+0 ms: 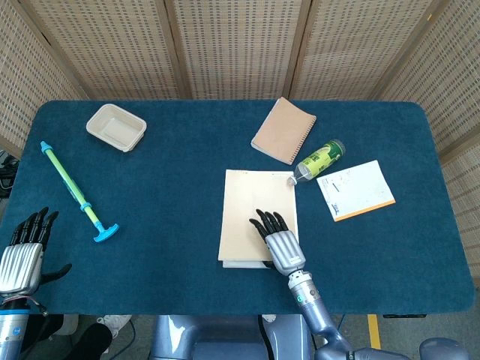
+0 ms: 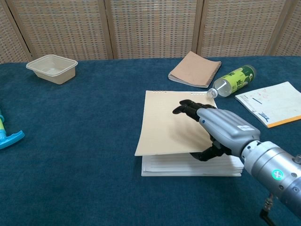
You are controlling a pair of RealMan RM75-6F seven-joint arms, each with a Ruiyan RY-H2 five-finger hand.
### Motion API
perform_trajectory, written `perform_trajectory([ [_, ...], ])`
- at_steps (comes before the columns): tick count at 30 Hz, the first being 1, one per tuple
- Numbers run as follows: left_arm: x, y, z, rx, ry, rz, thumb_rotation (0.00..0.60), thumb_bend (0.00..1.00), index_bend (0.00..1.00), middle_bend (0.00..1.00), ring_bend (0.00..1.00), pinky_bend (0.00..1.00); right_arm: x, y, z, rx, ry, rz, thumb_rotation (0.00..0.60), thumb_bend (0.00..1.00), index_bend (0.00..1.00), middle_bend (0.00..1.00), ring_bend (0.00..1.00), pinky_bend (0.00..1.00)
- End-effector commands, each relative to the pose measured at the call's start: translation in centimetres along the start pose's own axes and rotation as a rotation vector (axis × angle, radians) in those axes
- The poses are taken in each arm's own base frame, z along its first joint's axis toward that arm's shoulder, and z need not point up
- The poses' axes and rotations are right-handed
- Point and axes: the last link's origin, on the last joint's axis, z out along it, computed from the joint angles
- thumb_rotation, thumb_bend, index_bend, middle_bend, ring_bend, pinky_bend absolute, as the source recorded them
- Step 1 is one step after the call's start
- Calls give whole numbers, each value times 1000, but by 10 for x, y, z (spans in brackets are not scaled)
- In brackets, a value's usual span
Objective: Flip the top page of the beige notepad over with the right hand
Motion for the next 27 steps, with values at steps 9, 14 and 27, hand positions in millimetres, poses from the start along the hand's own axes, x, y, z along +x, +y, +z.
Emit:
perform_trajectory([
  [9, -1, 0, 0, -1, -1, 1, 600, 68, 0, 0, 0, 77, 7, 0, 5, 23, 40, -24, 600, 715, 480, 363, 284, 376],
  [14, -1, 0, 0, -1, -3, 2, 600, 68, 0, 0, 0, 78, 10, 3, 5, 32, 54, -28, 600, 750, 553, 429, 360, 501],
  [27, -1, 2, 0, -3, -1, 5, 600, 68, 0, 0, 0, 78, 24, 21, -15, 66, 32, -4, 600, 790, 676, 562, 502, 612],
])
